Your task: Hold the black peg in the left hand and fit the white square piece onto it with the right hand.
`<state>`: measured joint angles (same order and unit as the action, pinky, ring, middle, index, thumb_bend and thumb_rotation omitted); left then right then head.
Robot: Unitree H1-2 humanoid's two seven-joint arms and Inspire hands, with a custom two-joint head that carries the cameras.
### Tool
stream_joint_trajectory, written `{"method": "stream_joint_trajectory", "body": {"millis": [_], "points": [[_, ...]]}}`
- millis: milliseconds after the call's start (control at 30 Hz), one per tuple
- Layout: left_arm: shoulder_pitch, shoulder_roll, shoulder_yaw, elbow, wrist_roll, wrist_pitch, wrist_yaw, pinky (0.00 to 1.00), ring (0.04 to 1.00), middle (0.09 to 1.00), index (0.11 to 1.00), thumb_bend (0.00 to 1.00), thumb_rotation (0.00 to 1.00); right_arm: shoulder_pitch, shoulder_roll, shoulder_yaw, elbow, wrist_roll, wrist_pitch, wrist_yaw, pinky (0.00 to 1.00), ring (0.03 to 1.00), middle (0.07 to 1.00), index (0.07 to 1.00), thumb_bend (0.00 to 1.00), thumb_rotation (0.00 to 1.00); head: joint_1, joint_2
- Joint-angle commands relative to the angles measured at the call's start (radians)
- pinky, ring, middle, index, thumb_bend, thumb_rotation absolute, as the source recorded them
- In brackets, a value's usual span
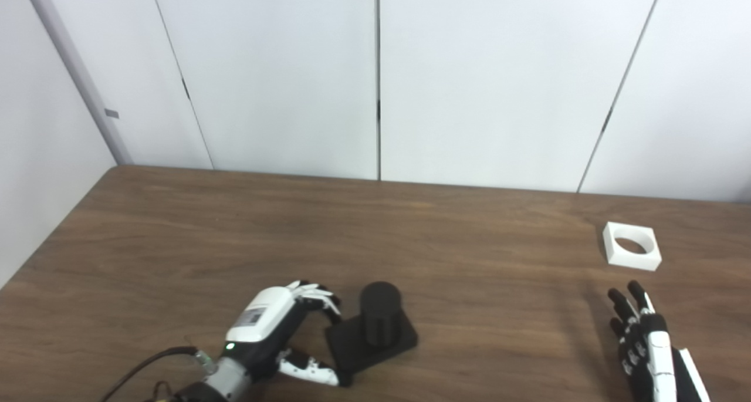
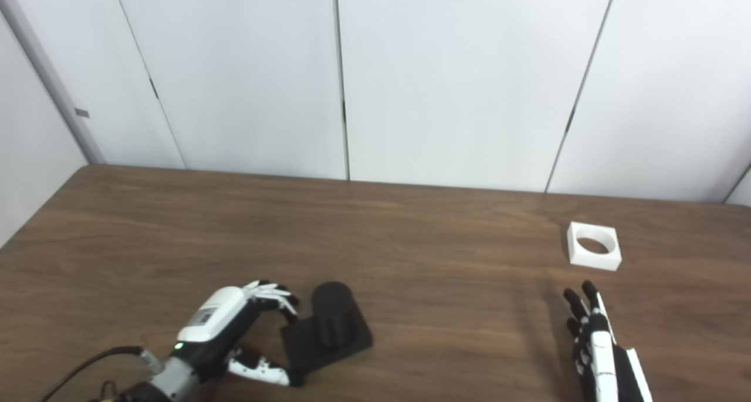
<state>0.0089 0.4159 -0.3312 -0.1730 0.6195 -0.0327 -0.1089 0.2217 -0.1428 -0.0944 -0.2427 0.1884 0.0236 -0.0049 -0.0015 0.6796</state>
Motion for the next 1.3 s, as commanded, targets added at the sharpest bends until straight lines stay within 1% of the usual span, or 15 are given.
{"method": "stream_joint_trajectory", "body": {"millis": [0, 133, 233, 400, 533, 900, 967, 1133, 1267], "points": [[0.0, 0.005, -0.036, -0.01, 0.033, -0.029, -0.049, 0.99, 0.873, 0.778, 0.49, 0.49, 0.05, 0.009, 0.04, 0.008, -0.022, 0.004, -0.004, 0.003, 1.0, 1.0, 0.95, 1.0, 0.56, 1.0, -0.003, 0.003], [0.0, -0.004, -0.074, -0.011, 0.058, -0.054, -0.063, 0.97, 0.868, 0.783, 0.491, 0.49, 0.05, 0.011, 0.048, 0.012, -0.036, 0.001, 0.019, -0.014, 1.0, 1.0, 0.943, 1.0, 0.55, 1.0, -0.011, 0.012], [-0.002, -0.012, -0.092, -0.002, 0.056, -0.073, -0.068, 0.96, 0.859, 0.779, 0.49, 0.5, 0.05, 0.013, 0.049, 0.019, -0.046, -0.007, 0.026, -0.025, 1.0, 1.0, 0.94, 1.0, 0.53, 1.0, -0.017, 0.017], [-0.009, -0.019, -0.114, 0.02, 0.049, -0.105, -0.074, 0.95, 0.846, 0.767, 0.489, 0.5, 0.05, 0.014, 0.05, 0.026, -0.051, 0.001, 0.019, -0.033, 1.0, 1.0, 0.936, 1.0, 0.52, 1.0, -0.027, 0.025], [-0.011, -0.022, -0.125, 0.033, 0.051, -0.115, -0.077, 0.95, 0.846, 0.764, 0.488, 0.5, 0.05, 0.014, 0.047, 0.033, -0.058, -0.005, 0.029, -0.038, 1.0, 1.0, 0.941, 1.0, 0.57, 1.0, -0.036, 0.031], [-0.041, -0.007, -0.116, 0.071, 0.038, -0.135, -0.09, 0.95, 0.856, 0.769, 0.489, 0.5, 0.05, 0.012, 0.045, 0.035, -0.069, -0.015, 0.05, -0.045, 1.0, 1.0, 0.944, 1.0, 0.55, 1.0, -0.036, 0.036], [-0.048, -0.002, -0.115, 0.076, 0.039, -0.139, -0.094, 0.95, 0.856, 0.769, 0.49, 0.5, 0.05, 0.012, 0.045, 0.036, -0.072, -0.015, 0.055, -0.047, 1.0, 1.0, 0.945, 1.0, 0.55, 1.0, -0.039, 0.042], [-0.072, 0.012, -0.114, 0.096, 0.043, -0.156, -0.112, 0.95, 0.858, 0.772, 0.49, 0.5, 0.05, 0.015, 0.048, 0.04, -0.079, -0.012, 0.049, -0.048, 1.0, 1.0, 0.942, 1.0, 0.53, 1.0, -0.043, 0.045], [-0.086, 0.018, -0.108, 0.101, 0.046, -0.16, -0.122, 0.96, 0.865, 0.774, 0.49, 0.5, 0.05, 0.014, 0.044, 0.042, -0.079, -0.019, 0.053, -0.049, 1.0, 1.0, 0.944, 1.0, 0.56, 1.0, -0.041, 0.047]]}}
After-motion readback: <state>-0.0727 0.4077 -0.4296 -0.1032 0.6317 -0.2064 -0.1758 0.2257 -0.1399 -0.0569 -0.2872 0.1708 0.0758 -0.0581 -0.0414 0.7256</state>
